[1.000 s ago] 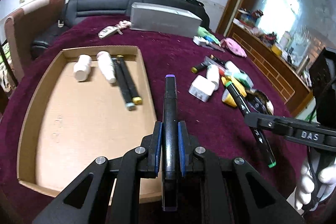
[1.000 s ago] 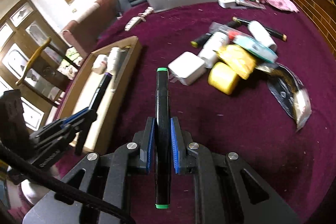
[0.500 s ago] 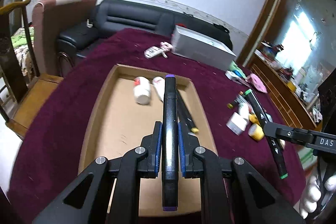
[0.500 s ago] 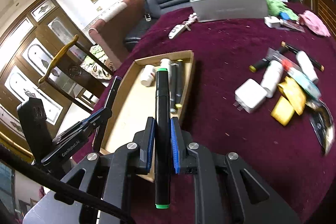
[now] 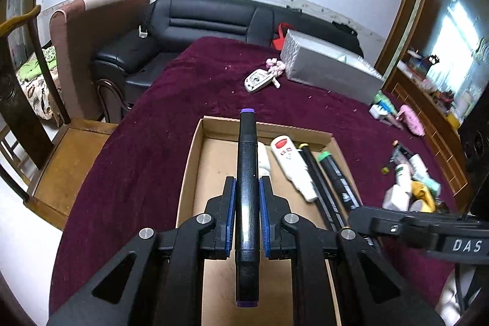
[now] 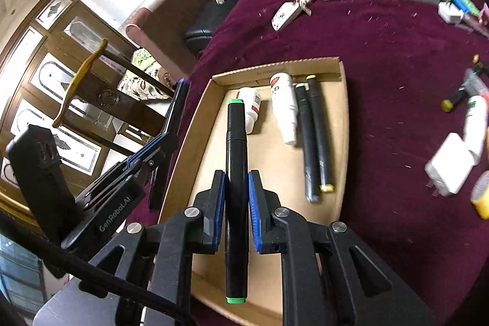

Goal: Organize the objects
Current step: 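Carry both markers into the tray and lower them beside the bottles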

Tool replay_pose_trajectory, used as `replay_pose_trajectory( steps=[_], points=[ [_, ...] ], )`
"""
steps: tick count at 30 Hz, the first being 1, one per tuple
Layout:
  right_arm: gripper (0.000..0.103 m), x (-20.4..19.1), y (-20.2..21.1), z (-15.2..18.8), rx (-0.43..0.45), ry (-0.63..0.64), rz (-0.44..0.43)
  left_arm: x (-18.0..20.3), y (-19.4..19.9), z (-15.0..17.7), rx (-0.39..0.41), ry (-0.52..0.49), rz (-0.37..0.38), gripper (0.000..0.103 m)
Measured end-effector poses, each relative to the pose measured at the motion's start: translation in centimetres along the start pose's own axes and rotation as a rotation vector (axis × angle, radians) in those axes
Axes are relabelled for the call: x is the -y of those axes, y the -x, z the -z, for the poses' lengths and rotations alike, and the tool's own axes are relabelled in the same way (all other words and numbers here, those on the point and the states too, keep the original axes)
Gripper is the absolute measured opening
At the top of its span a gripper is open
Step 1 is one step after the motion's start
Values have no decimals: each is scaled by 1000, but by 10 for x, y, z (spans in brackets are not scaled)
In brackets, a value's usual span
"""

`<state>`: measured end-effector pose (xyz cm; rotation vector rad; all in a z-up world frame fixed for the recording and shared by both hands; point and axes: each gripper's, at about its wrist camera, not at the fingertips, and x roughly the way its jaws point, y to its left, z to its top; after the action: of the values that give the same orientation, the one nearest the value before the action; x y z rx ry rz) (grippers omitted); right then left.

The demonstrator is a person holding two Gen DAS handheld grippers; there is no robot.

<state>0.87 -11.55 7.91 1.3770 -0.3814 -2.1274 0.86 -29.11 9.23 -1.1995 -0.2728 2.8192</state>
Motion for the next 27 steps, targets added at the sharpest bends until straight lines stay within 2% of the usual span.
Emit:
replay_pose_trajectory(
  steps=[8,14,21,27],
  points=[
    [13,7,-46,-18,-48,-29,54,-13,-46,-9,-104,20,2,11],
    [13,17,-61,-21,-67,-53,69,-14,-56,-12,-118,4,-6,11],
    [13,19,-68,-23,-70,-51,82,-20,-69,-9,-160,28,-5,11],
    [13,26,-73,-24,-70,-66,87,-24,-72,-10,-164,46,-2,11]
  ],
)
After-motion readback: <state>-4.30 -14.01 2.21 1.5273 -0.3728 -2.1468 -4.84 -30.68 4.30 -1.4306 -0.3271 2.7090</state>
